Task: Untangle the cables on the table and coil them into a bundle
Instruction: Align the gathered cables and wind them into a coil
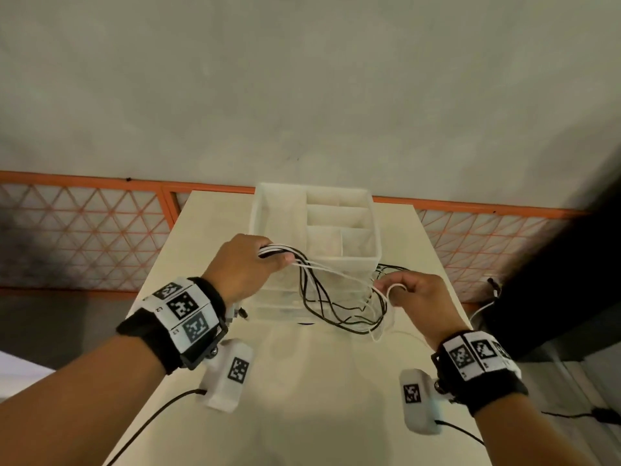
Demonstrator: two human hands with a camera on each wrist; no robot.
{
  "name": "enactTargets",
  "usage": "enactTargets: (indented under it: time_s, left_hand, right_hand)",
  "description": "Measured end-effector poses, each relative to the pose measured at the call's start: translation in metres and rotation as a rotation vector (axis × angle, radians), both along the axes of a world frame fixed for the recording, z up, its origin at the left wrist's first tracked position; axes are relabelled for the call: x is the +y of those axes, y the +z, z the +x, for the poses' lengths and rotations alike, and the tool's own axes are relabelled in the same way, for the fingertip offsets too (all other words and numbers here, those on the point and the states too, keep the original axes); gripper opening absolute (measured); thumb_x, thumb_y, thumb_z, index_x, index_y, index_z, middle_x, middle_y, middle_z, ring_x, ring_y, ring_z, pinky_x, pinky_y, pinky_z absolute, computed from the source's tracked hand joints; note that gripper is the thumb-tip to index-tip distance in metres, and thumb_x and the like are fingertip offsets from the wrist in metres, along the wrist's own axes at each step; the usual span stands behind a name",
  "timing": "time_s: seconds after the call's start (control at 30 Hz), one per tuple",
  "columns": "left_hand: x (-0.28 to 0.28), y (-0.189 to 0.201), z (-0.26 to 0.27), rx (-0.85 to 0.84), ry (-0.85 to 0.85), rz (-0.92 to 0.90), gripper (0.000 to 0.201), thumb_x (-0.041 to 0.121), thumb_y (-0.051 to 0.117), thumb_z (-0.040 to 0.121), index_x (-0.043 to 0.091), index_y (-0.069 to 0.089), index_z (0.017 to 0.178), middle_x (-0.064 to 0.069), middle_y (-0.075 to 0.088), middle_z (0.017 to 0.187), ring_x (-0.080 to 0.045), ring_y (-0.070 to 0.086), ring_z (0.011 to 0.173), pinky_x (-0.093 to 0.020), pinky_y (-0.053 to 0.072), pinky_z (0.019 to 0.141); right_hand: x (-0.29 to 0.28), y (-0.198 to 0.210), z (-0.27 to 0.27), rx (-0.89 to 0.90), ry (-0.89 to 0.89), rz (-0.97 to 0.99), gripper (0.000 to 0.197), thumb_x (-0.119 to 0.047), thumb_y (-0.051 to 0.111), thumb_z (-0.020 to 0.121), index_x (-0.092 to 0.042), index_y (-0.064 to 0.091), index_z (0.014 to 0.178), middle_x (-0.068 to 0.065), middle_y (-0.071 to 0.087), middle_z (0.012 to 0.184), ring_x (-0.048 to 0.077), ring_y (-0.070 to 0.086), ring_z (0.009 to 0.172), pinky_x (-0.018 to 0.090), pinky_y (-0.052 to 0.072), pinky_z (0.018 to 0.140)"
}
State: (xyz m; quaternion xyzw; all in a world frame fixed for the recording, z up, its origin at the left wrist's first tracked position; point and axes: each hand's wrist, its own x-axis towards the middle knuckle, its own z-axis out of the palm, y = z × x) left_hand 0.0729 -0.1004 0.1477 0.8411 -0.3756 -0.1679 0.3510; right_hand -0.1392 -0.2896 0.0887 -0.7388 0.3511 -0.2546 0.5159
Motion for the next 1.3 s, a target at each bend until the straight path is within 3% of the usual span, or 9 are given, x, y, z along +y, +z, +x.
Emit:
enactTargets:
  time_s: [0.17,0.4,0.53,0.67,0.77,0.93,1.07,1.17,1.3]
  left_hand:
    - [0.000,0.005,0.010,0.365,0.180,-0.230,0.038,0.035,0.071,0.087,0.002,0.056,0.075,-0.003,0.031,0.054,-0.016,0.024,0.043,-0.025,0.023,0.044]
    - [-0.003,0.009,0.001,0.436,0.119,-0.225,0.034,0.034,0.071,0.088,0.004,0.059,0.076,-0.003,0.027,0.055,-0.016,0.020,0.043,-0.026,0.020,0.046]
    - [0.001,0.008,0.002,0.396,0.090,-0.169,0.054,0.042,0.068,0.088,-0.011,0.058,0.089,-0.001,0.027,0.054,-0.016,0.020,0.044,-0.025,0.021,0.045]
    - [-0.001,0.011,-0.001,0.460,0.099,-0.170,0.057,0.056,0.053,0.092,0.001,0.068,0.086,0.002,0.029,0.049,-0.014,0.021,0.042,-0.022,0.022,0.044]
    - [-0.002,0.011,-0.003,0.580,0.126,-0.231,0.051,0.042,0.045,0.101,0.000,0.070,0.087,0.004,0.029,0.048,-0.011,0.020,0.040,-0.022,0.019,0.042]
    - [0.005,0.004,-0.002,0.490,0.080,-0.203,0.048,0.039,0.048,0.100,-0.002,0.071,0.090,0.010,0.033,0.043,-0.011,0.023,0.041,-0.021,0.020,0.042]
    - [0.008,0.002,-0.002,0.279,-0.011,-0.092,0.048,0.043,0.047,0.099,0.006,0.076,0.092,0.013,0.041,0.040,-0.004,0.033,0.032,-0.022,0.028,0.046]
    - [0.001,0.004,-0.015,0.196,-0.126,-0.030,0.044,0.045,0.048,0.098,0.015,0.077,0.087,0.011,0.050,0.054,0.001,0.042,0.034,-0.018,0.032,0.046]
    - [-0.004,0.008,-0.037,0.389,-0.343,-0.028,0.028,0.029,0.055,0.098,0.018,0.067,0.076,0.007,0.059,0.061,0.000,0.043,0.041,-0.014,0.035,0.047]
  right_hand:
    - [-0.004,-0.025,-0.009,0.233,0.027,0.086,0.034,-0.024,0.057,0.100,-0.012,0.081,0.079,-0.020,0.060,0.051,-0.005,0.061,0.066,0.016,0.039,0.067]
    - [-0.017,-0.057,-0.013,0.950,0.117,-0.337,0.045,-0.050,0.027,0.104,-0.027,0.065,0.109,0.008,0.058,0.108,0.033,0.061,0.106,0.042,0.046,0.093]
    - [-0.036,-0.025,-0.007,0.852,-0.147,-0.507,0.047,-0.054,0.032,0.102,-0.019,0.062,0.092,0.010,0.068,0.096,0.034,0.065,0.094,0.037,0.046,0.075]
    - [-0.042,0.019,-0.002,0.349,-0.365,-0.479,0.037,-0.036,0.052,0.101,-0.020,0.055,0.068,0.002,0.056,0.064,0.028,0.055,0.066,0.029,0.032,0.057]
    - [-0.032,0.015,0.003,0.170,-0.417,-0.480,0.018,-0.010,0.057,0.095,-0.020,0.071,0.090,0.001,0.071,0.083,0.024,0.063,0.072,0.028,0.043,0.066]
    - [-0.009,-0.035,-0.006,0.720,-0.002,-0.284,0.049,0.000,0.051,0.084,-0.023,0.068,0.124,0.005,0.070,0.116,0.023,0.064,0.103,0.031,0.051,0.093]
    - [0.006,-0.011,0.003,0.327,-0.106,-0.434,0.041,-0.005,0.067,0.081,-0.026,0.071,0.117,-0.004,0.066,0.095,0.016,0.062,0.084,0.033,0.052,0.082]
    - [0.040,0.035,0.022,0.032,0.184,-0.430,0.058,-0.021,0.079,0.080,-0.035,0.058,0.132,-0.015,0.065,0.110,0.001,0.060,0.098,0.015,0.048,0.082]
    - [0.079,0.044,0.053,0.144,0.561,-0.534,0.083,-0.016,0.075,0.079,-0.035,0.036,0.150,-0.006,0.071,0.108,0.005,0.066,0.094,0.019,0.053,0.084]
